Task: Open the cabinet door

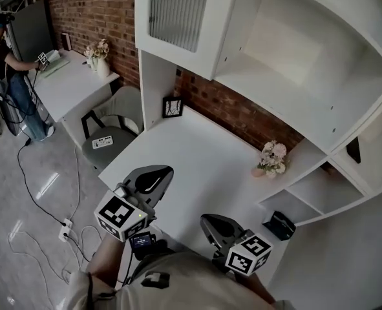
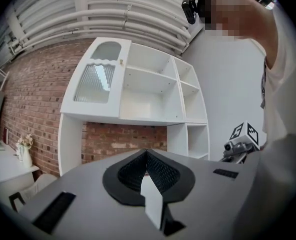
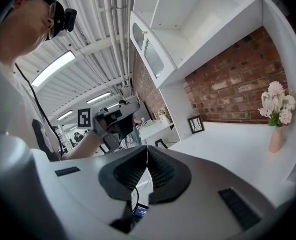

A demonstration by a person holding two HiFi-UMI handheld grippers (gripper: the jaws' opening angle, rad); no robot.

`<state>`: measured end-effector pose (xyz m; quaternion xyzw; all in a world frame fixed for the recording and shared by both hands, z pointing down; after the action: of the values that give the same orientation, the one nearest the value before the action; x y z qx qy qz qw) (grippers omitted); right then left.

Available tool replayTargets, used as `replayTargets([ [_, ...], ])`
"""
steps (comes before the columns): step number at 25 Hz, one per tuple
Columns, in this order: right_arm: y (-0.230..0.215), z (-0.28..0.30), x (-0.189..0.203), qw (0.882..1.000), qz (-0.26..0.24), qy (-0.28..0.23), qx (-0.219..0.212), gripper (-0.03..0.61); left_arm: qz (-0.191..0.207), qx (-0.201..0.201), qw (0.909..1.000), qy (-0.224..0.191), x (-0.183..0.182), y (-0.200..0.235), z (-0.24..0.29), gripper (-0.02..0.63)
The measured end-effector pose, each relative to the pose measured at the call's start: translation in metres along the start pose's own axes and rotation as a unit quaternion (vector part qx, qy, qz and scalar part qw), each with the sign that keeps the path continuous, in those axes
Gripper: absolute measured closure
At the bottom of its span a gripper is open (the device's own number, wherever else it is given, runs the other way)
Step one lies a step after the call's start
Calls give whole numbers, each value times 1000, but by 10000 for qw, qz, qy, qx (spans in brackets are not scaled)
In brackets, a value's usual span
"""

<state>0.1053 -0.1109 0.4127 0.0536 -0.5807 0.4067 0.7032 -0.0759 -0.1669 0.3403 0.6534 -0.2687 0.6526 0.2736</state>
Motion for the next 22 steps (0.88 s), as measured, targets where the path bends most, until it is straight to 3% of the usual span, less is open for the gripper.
replayTargets([
  [5, 6, 13, 0, 9999, 41, 53, 117, 554, 194, -67, 9996, -216, -27, 27, 2, 597],
  [14, 14, 11, 7, 9998, 183, 3, 114, 554, 958, 329, 9943, -337, -63, 26, 33, 597],
  [19, 7, 1, 13, 9993, 334, -45, 131, 554, 1471, 332, 9875, -451, -103, 36, 54, 597],
  [22, 1, -5, 13, 9990, 397, -118, 161, 554, 1571, 320, 9845, -712, -135, 43, 66, 597],
])
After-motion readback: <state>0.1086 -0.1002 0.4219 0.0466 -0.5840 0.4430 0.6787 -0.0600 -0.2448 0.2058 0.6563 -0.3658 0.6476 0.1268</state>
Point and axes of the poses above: the fingertips, and each gripper's own axes: z forward along the fingers, y to its left, x out of its underside, the point moved 5 cm from there along -z, backward along the fingers, and after that the axes turned 7 degrees about x, right-handed, at the moved point
